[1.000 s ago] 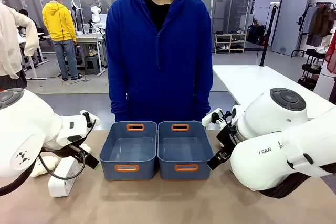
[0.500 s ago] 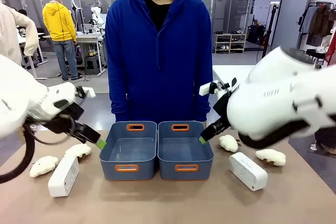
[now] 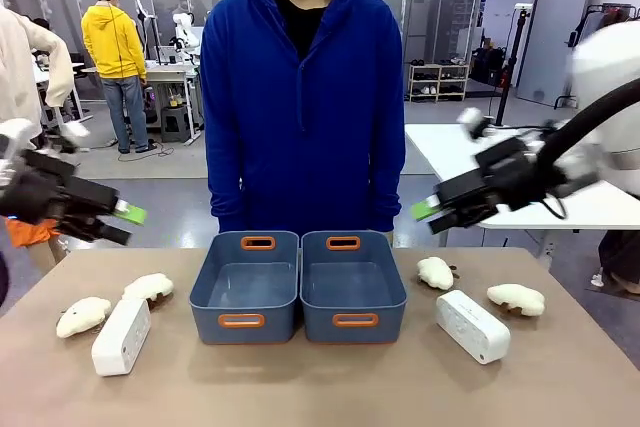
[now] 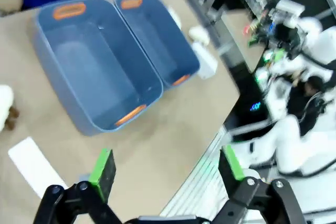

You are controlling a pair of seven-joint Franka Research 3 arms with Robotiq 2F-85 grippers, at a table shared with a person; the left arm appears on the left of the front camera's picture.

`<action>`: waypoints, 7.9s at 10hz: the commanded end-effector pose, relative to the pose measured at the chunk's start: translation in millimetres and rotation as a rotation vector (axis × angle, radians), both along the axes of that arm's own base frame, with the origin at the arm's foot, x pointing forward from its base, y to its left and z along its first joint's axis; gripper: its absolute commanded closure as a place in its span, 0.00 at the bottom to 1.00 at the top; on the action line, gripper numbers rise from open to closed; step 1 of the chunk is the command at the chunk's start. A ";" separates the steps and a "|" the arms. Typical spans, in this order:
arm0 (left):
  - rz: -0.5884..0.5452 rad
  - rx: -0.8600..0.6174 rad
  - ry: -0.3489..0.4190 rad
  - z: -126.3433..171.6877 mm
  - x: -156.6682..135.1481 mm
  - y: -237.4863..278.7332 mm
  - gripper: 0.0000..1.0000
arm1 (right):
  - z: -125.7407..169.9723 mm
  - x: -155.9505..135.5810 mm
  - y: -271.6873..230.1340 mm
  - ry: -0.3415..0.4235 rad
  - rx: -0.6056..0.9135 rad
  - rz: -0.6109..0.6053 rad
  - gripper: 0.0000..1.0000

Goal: Sort the digital clocks into the basket.
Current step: Pick up the Digital clock from the table and place it into the empty Plastic storage basket.

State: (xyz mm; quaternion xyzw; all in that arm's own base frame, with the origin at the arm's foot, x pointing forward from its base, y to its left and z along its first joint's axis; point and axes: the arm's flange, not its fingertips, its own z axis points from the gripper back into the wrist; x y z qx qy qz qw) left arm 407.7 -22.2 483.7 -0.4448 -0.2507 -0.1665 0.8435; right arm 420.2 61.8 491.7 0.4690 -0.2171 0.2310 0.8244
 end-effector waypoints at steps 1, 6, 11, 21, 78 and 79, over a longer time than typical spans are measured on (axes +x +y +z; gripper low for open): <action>0.166 -0.176 -0.009 -15.3 -34.2 52.8 0.00 | -29.1 -10.8 -66.6 0.093 0.154 -0.164 0.00; 0.573 -0.340 -0.124 -14.6 -149.4 152.0 0.00 | -26.7 -103.9 -190.9 0.094 0.315 -0.595 0.00; 0.653 -0.324 -0.140 15.8 -120.0 223.6 0.00 | -24.5 -108.0 -241.1 0.069 0.322 -0.668 0.00; 0.653 -0.324 -0.140 15.8 -120.0 223.6 0.00 | -24.5 -108.0 -241.1 0.069 0.322 -0.668 0.00; 0.653 -0.324 -0.140 15.8 -120.0 223.6 0.00 | -22.6 -94.5 -218.0 0.065 -0.480 -0.469 1.00; 0.653 -0.324 -0.140 15.8 -120.0 223.6 0.00 | -22.6 -94.5 -218.0 0.065 -0.480 -0.469 1.00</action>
